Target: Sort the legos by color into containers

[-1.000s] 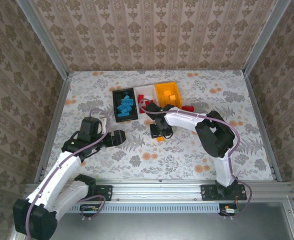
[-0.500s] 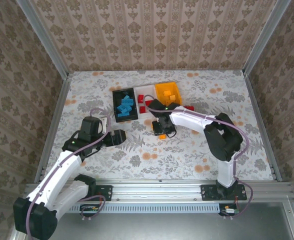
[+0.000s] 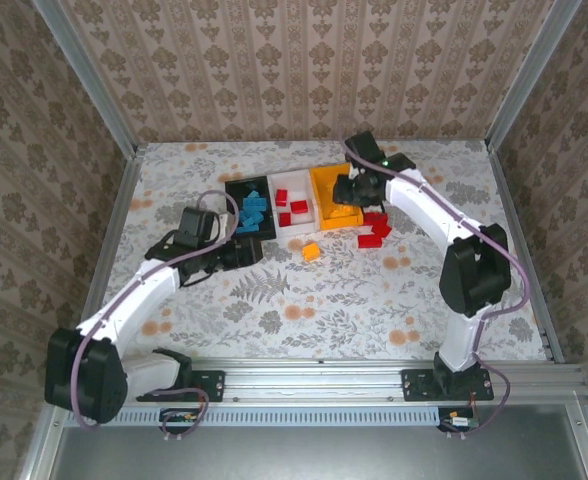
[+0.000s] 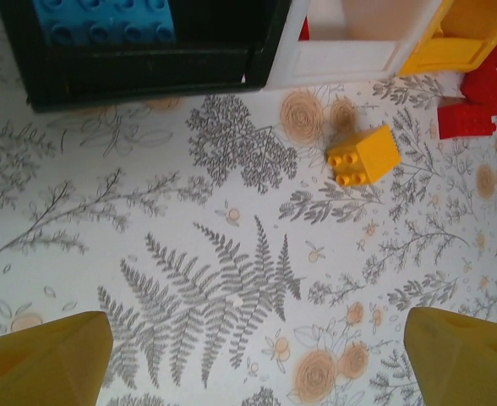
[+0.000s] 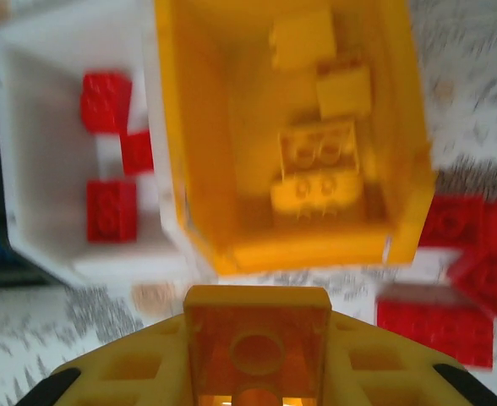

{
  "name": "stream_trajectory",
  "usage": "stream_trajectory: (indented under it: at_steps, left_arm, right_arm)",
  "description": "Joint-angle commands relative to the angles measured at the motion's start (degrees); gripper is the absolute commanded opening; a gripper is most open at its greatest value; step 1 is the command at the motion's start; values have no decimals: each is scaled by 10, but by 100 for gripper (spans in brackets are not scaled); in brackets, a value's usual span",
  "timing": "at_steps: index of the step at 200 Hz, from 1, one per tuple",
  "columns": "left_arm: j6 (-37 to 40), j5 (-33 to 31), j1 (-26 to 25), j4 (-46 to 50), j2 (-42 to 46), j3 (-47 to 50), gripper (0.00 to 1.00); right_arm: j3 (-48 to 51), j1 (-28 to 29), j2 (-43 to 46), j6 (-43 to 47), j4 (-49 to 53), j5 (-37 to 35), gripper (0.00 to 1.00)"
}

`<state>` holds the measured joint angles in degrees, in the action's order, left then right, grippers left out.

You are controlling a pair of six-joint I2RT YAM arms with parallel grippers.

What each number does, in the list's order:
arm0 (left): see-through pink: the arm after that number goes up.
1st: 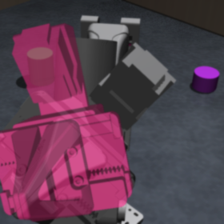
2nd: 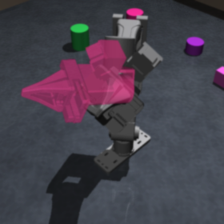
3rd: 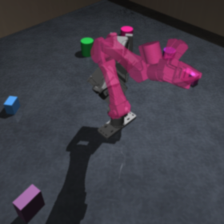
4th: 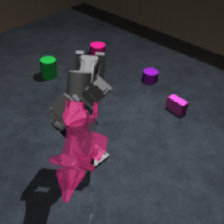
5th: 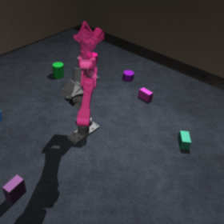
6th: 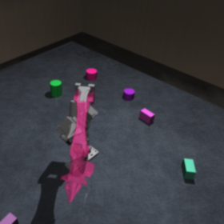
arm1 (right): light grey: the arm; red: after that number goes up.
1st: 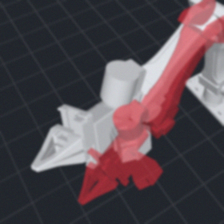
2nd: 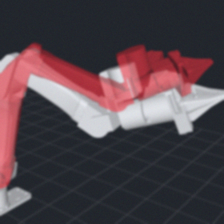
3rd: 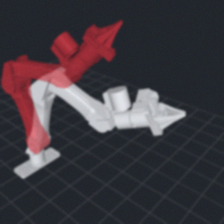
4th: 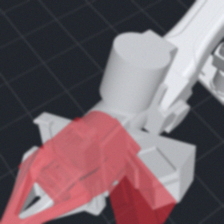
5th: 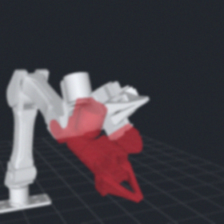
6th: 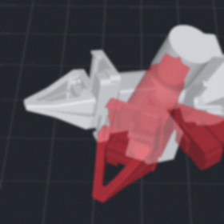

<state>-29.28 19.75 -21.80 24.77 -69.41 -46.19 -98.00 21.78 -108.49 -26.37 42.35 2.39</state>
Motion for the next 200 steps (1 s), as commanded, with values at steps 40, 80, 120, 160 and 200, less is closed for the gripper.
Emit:
stream_trajectory:
  at_steps: [40,80,120,160,200]
  left_arm:
    - [17,-30,-68,-5,-105,-79,91]
    - [6,-56,-130,-14,-154,-107,94]
    - [-11,-72,-177,-29,-184,-121,100]
    - [-11,-106,-208,0,-225,-161,100]
    - [-12,-137,-227,27,-296,-230,100]
  right_arm:
    - [-202,-32,-186,31,30,55,35]
    - [-267,-39,-217,35,52,61,71]
    - [-194,-38,-124,28,44,67,73]
    - [68,-34,87,7,-22,63,76]
    - [285,-34,277,-1,-33,55,75]
